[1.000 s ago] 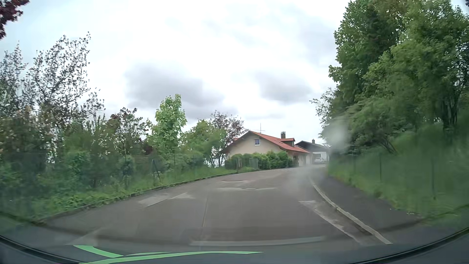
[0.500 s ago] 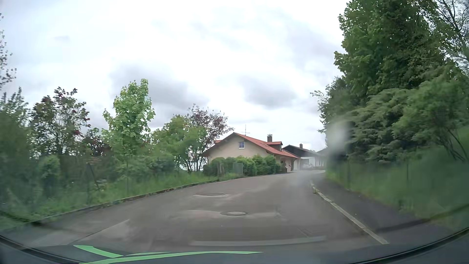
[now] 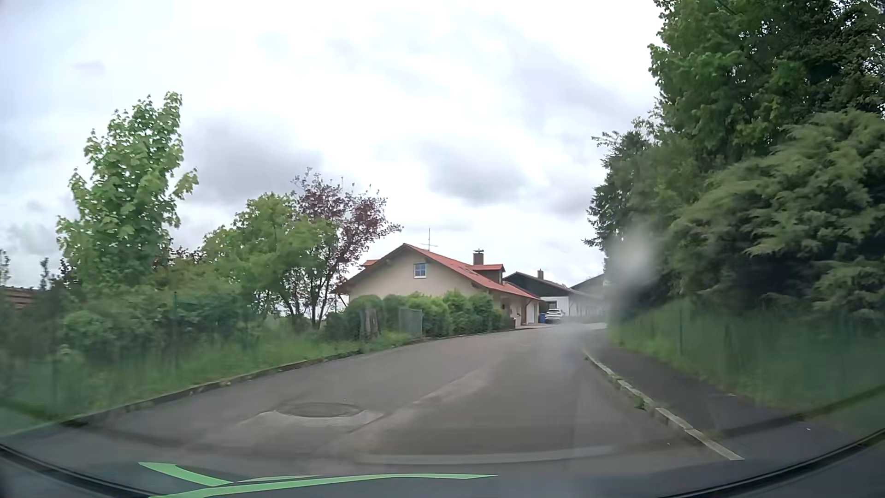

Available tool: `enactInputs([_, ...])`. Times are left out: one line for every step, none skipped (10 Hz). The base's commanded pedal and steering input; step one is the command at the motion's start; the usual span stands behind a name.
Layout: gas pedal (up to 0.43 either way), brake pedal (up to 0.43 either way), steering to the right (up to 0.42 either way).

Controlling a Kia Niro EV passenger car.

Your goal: Follow the waypoints while adhering to traffic rules and regulations

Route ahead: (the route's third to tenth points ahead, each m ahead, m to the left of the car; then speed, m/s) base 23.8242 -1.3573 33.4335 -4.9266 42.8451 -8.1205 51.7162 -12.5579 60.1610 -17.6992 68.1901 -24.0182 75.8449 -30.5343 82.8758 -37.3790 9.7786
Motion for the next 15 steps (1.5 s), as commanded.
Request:
enactInputs([0.189,0.0,0.06])
enactInputs([0.189,0.0,0.06])
enactInputs([0.189,0.0,0.06])
enactInputs([0.189,0.0,0.059])
enactInputs([0.189,0.0,0.059])
enactInputs([0.189,0.0,0.058])
enactInputs([0.189,0.0,0.056])
enactInputs([0.189,0.0,0.054])
enactInputs([0.189,0.0,0.051])
enactInputs([0.189,0.0,0.049])
enactInputs([0.189,0.0,0.048])
enactInputs([0.189,0.0,0.047])
enactInputs([0.189,0.0,0.046])
enactInputs([0.189,0.0,0.045])
enactInputs([0.189,0.0,0.042])
